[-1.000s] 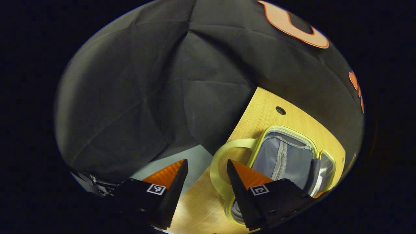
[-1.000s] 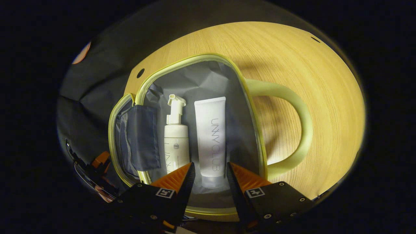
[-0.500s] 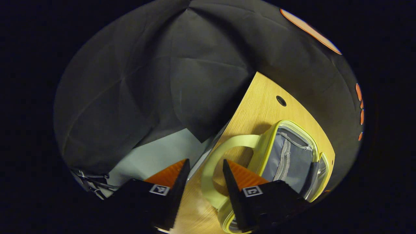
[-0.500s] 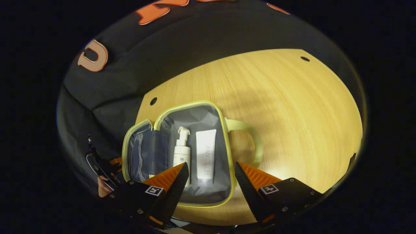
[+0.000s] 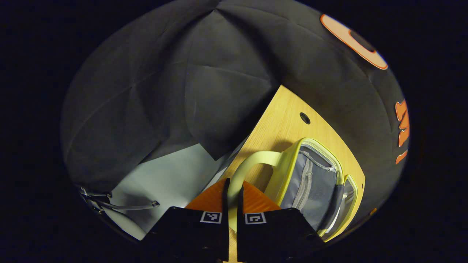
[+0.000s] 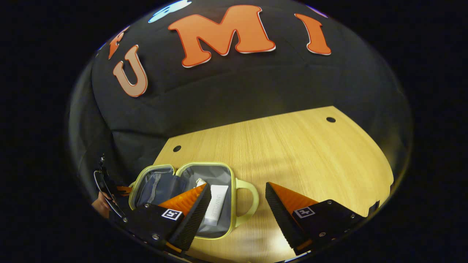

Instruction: First open the suitcase, pack the skin care products into it, and then close the suitcase.

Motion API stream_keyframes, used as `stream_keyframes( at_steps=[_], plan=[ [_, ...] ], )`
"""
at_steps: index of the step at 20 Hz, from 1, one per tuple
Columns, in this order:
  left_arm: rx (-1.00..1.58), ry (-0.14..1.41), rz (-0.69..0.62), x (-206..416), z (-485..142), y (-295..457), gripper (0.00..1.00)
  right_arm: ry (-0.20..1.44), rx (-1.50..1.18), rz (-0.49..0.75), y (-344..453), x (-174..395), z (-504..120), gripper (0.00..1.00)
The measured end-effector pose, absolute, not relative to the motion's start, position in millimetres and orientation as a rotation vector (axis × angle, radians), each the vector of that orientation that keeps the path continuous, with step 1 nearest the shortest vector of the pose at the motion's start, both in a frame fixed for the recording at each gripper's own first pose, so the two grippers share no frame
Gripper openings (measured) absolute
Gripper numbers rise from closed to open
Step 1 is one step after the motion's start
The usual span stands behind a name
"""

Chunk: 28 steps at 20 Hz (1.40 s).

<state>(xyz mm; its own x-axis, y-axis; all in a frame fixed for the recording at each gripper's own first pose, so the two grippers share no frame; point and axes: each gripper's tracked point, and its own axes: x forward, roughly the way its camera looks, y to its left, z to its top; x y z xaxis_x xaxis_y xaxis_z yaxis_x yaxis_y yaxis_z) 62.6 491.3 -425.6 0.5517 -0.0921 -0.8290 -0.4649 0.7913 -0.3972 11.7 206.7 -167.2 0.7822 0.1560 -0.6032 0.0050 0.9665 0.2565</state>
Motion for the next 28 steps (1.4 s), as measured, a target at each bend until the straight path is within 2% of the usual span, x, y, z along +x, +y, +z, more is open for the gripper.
stream_keyframes(
  at_steps=[2, 6, 13, 19, 28],
  plan=[
    [-0.591, 0.933, 0.252, 63, -408, 497, 0.09, 0.6, 0.234, 0.078, 199, 18, -146, 0.96],
    [-0.509, 0.826, 0.28, 57, -364, 494, 0.08, 0.56, 0.197, 0.038, 180, 26, -145, 0.96],
    [-0.379, 0.66, 0.229, 54, -256, 466, 0.08, 0.454, 0.154, 0.043, 158, 26, -123, 0.96],
    [-0.353, 0.562, 0.14, 55, -184, 404, 0.07, 0.411, 0.092, 0.103, 155, 23, -117, 0.96],
    [-0.238, 0.485, -0.009, 51, -118, 295, 0.07, 0.409, 0.117, 0.086, 118, 6, -120, 0.96]
  ],
)
